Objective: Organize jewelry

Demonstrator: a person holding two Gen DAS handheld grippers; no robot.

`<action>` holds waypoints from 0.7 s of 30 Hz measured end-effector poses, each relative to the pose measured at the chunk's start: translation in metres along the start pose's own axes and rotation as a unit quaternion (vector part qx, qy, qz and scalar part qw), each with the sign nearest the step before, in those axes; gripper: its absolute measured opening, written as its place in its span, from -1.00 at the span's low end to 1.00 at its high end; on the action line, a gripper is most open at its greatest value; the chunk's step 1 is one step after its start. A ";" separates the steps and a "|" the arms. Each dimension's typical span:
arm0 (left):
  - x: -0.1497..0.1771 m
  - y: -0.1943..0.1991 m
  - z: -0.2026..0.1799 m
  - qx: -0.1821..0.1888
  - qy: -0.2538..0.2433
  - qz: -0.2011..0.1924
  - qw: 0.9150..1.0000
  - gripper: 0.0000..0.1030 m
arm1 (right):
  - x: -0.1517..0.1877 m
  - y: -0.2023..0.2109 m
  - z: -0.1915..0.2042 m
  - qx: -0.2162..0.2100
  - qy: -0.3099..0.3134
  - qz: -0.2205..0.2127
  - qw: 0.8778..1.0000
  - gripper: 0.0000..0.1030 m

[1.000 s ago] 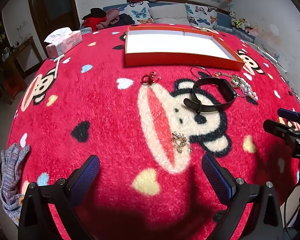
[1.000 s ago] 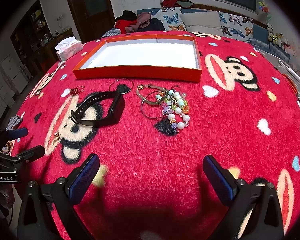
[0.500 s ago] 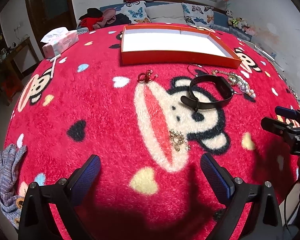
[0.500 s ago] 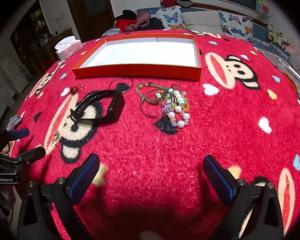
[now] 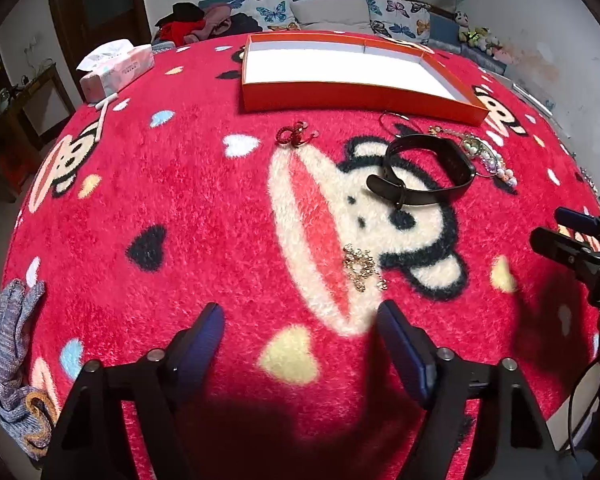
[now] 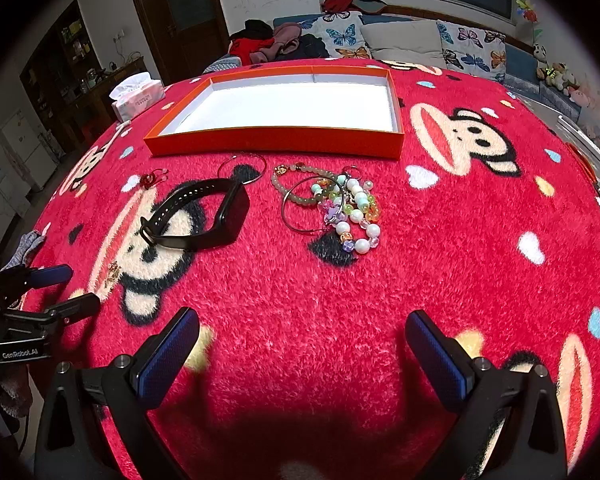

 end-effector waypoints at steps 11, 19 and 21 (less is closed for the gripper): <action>-0.015 0.000 -0.006 0.016 -0.021 -0.009 1.000 0.03 | 0.000 -0.003 -0.004 -0.007 -0.005 0.001 1.000 1.00; -0.028 -0.006 -0.016 0.035 -0.042 -0.014 0.998 -0.30 | -0.004 -0.011 -0.012 -0.022 -0.016 0.005 1.000 1.00; -0.030 -0.007 -0.019 0.038 -0.050 -0.015 0.998 -0.43 | -0.004 -0.013 -0.012 -0.025 -0.017 0.007 1.000 1.00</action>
Point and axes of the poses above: each gripper's, at about its wrist camera, not at the fingertips, and y roughly against the way its jaws point, z to its left, x to its underside, the point moved 4 cm from there along -y, roughly the way its jaws point, and after that the axes turned 6 degrees about z, right-handed, at the moved point
